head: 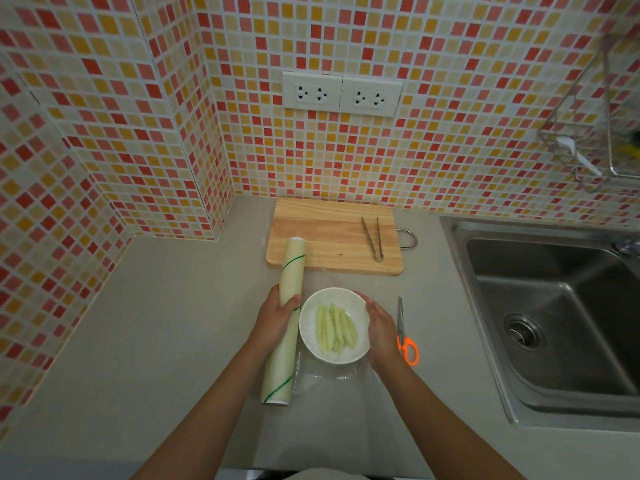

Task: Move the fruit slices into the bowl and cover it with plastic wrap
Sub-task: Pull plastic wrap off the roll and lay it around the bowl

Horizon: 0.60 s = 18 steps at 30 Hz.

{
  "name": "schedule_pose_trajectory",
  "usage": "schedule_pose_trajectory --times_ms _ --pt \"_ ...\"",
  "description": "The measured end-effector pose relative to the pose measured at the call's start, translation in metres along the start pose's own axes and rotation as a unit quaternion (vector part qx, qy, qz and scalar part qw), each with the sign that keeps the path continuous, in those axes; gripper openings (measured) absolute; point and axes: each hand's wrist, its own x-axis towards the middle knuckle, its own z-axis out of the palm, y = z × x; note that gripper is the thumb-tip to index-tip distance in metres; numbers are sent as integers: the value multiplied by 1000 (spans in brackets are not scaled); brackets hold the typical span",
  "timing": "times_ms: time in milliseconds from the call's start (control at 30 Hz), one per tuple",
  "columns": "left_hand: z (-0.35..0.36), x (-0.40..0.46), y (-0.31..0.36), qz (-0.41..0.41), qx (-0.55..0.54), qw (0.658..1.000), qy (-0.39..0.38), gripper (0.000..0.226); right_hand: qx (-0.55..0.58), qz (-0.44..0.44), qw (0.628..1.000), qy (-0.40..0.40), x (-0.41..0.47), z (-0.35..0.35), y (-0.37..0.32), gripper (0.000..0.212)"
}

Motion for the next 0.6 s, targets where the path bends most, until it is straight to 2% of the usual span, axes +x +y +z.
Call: schedule_pose_trajectory --times_ms 400,600 --pt "-14 2 -1 8 -12 1000 5 27 -43 -10 999 12 2 1 0 35" --pt "-19 1 -4 -11 -60 998 -33 23 -46 -10 999 5 6 0 3 34"
